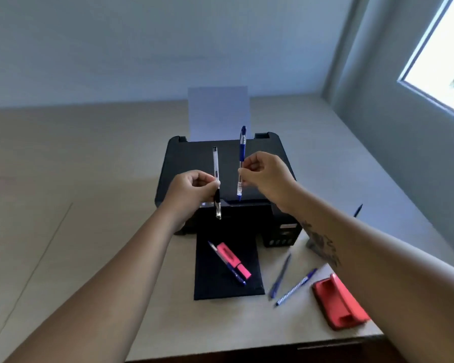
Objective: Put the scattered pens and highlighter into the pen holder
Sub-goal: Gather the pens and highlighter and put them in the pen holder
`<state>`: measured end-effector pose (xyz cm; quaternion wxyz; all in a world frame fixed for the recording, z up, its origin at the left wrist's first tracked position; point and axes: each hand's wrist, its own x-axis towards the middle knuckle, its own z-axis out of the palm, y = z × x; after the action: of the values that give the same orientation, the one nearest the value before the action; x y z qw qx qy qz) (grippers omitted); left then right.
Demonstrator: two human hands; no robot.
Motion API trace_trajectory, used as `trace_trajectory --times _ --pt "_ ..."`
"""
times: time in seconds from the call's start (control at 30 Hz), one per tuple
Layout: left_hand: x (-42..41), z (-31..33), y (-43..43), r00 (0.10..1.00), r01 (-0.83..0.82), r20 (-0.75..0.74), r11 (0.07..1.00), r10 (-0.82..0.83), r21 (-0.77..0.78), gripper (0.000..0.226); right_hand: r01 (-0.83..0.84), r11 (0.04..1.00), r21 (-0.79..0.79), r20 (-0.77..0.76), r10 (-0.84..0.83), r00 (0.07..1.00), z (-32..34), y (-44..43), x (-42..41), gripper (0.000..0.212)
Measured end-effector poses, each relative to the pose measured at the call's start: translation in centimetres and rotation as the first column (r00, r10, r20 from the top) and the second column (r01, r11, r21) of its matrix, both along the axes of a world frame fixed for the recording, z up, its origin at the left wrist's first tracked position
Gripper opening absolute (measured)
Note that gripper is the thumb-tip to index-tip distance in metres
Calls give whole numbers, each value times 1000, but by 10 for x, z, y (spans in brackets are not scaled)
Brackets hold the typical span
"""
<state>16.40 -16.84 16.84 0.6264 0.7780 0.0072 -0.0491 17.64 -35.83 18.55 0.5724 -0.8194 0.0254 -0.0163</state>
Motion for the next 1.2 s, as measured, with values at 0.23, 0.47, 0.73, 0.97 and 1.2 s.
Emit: trace_trajectory --times 0.23,0.47,0.73,0.97,1.2 --pt "16 2 -133 988 151 18 988 -151 -14 10 220 972 81 -50 -216 975 -4 -137 -22 7" --pt "14 -8 -231 972 228 60 973 -229 15 7 313 948 61 -52 -310 949 -6 -216 -44 20" --pt "-14 -60 -284 970 222 34 933 -242 284 10 378 923 -75 -185 -386 904 -60 -237 -65 11" --pt "-23 -95 -291 979 201 -55 908 -194 369 13 331 933 -142 -303 -359 883 -107 -236 -77 8" --pt "-16 -98 -287 974 218 -32 881 -226 420 17 400 885 -237 -319 -460 829 -109 -245 -80 32"
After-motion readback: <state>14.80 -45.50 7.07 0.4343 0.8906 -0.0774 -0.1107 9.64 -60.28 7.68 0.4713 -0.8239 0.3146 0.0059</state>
